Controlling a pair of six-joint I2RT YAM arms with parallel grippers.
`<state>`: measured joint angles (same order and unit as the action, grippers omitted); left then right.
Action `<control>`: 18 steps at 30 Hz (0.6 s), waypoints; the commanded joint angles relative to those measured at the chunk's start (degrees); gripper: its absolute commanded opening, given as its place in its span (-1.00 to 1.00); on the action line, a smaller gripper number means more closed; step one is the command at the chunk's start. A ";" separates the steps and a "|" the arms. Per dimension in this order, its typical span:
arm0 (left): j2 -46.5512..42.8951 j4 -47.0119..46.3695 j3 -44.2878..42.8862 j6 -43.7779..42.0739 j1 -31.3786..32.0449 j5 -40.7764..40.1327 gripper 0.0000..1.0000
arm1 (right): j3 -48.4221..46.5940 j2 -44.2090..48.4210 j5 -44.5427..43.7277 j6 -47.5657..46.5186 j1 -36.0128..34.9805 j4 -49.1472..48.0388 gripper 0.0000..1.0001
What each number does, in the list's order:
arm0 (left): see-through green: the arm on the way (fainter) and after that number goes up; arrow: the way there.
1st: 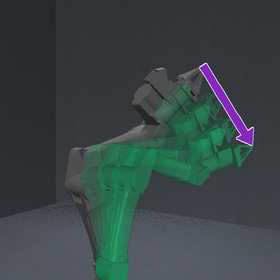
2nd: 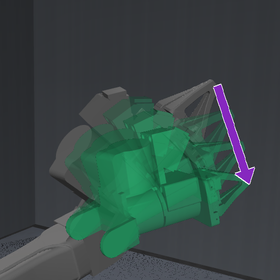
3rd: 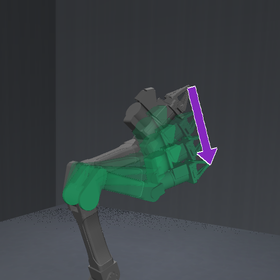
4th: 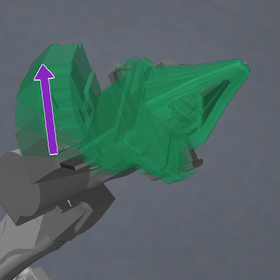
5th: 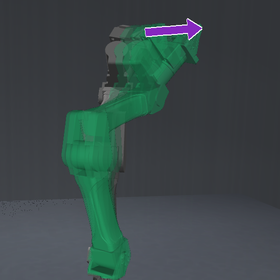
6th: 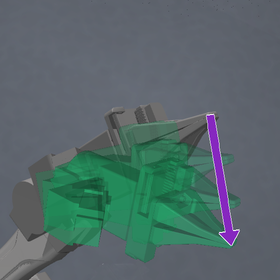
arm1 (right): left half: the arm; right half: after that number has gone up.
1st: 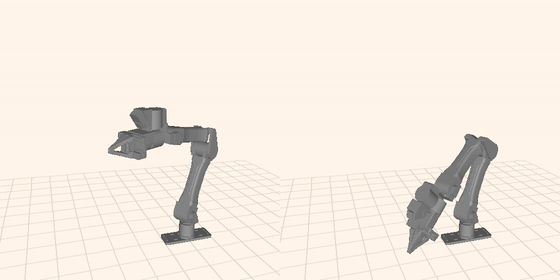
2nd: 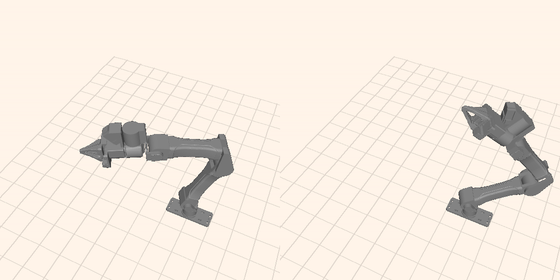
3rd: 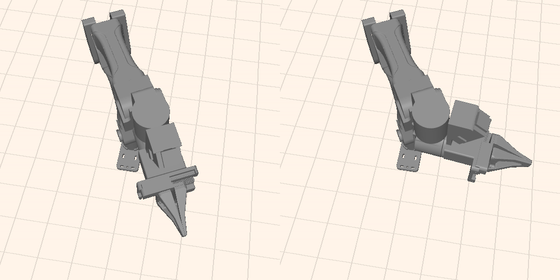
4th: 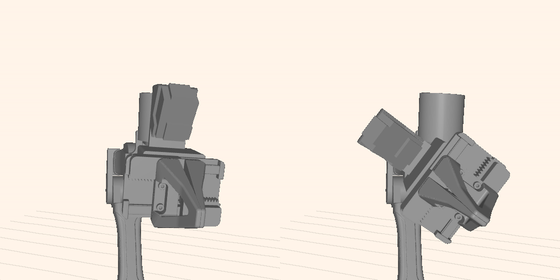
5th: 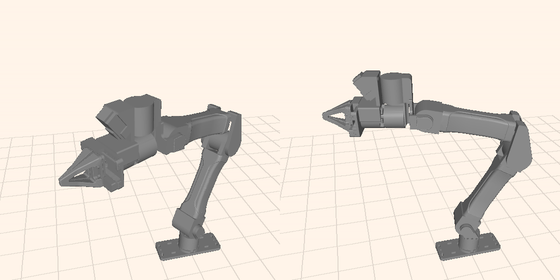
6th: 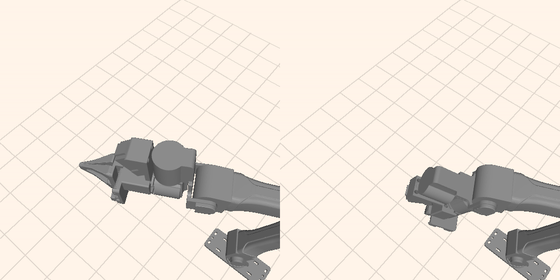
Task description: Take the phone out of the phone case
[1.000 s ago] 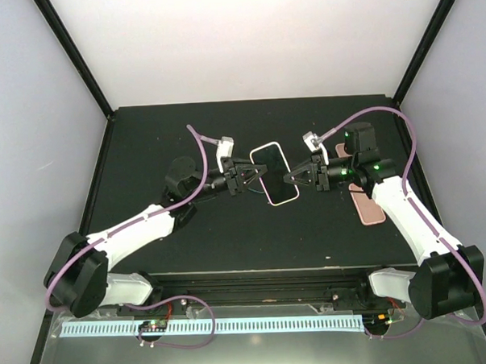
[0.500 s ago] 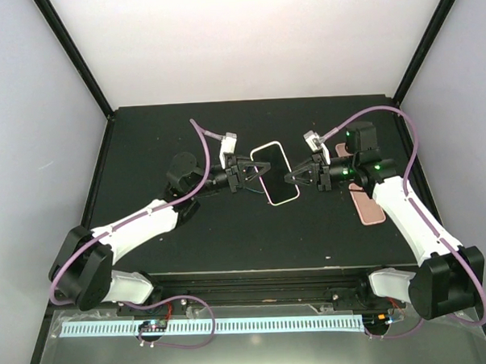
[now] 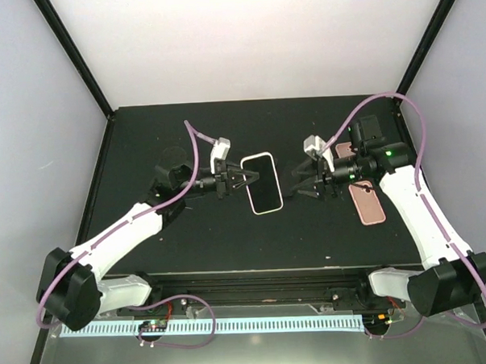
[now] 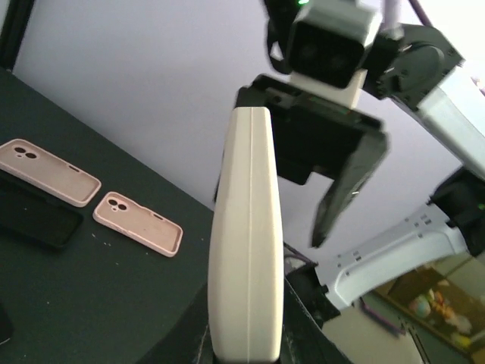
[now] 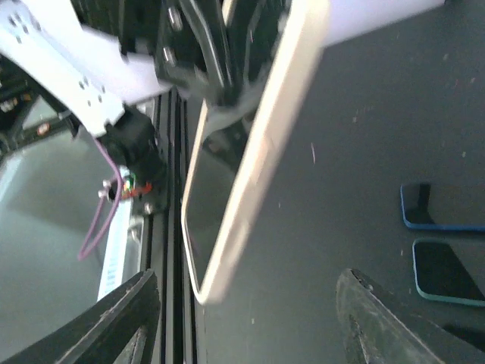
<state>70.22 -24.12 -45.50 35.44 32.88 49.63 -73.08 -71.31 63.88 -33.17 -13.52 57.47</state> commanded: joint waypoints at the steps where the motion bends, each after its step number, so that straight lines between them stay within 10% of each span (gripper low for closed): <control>1: -2.84 7.78 -5.46 -8.08 -0.83 10.89 -0.97 | 2.15 -0.12 -5.62 -18.88 -0.42 13.41 0.28; 18: -0.86 2.89 -4.70 -6.12 -0.86 18.24 -0.97 | 17.57 10.25 -12.58 -3.43 -17.03 -10.85 -0.03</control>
<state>68.90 -13.78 -49.04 26.37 32.12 64.58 -56.31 -61.65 52.64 -40.05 -28.71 53.04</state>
